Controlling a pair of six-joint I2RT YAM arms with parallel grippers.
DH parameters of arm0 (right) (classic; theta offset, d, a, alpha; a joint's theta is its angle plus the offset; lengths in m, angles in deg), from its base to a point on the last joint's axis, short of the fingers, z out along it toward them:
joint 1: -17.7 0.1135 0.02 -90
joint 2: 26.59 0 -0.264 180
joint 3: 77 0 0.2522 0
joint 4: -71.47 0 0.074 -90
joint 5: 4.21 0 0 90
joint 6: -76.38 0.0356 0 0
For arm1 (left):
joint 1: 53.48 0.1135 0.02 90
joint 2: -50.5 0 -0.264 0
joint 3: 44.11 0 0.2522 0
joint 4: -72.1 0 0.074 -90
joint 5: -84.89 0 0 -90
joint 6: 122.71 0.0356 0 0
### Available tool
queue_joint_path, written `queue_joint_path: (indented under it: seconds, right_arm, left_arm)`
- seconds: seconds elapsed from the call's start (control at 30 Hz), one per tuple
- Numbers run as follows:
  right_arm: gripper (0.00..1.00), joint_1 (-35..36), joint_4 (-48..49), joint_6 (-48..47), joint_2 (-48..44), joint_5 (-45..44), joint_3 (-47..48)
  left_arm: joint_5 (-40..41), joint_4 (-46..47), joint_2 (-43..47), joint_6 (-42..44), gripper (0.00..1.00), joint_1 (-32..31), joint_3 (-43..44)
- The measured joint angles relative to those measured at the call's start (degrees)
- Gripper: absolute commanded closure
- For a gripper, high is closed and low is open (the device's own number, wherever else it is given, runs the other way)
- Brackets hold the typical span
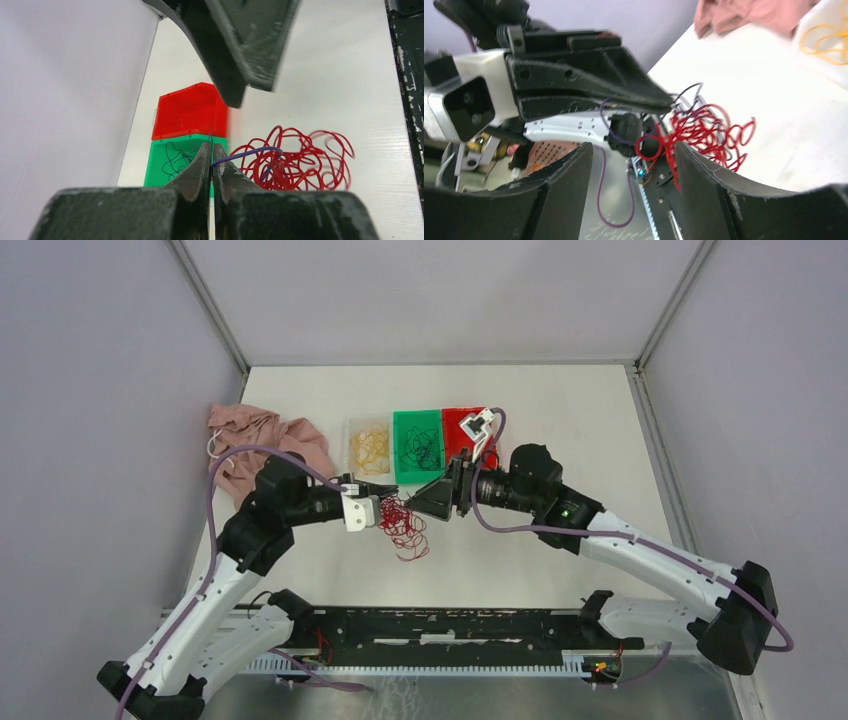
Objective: Untangle the cables
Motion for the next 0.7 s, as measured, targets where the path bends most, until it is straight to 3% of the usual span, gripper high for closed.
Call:
queue_joint_path:
  seconds: [0.27,0.7]
  right_arm:
    - [0.25,-1.8,-5.1,-2.7,0.0,-8.7,0.4]
    - [0.2,-0.4,-0.8,-0.4,8.9,-9.4,1.0]
  left_arm:
    - [0.0,1.2,0.5,2.1,0.97,-1.9,0.0]
    - [2.9,3.5,0.0,3.0,0.97,-5.7,0.2]
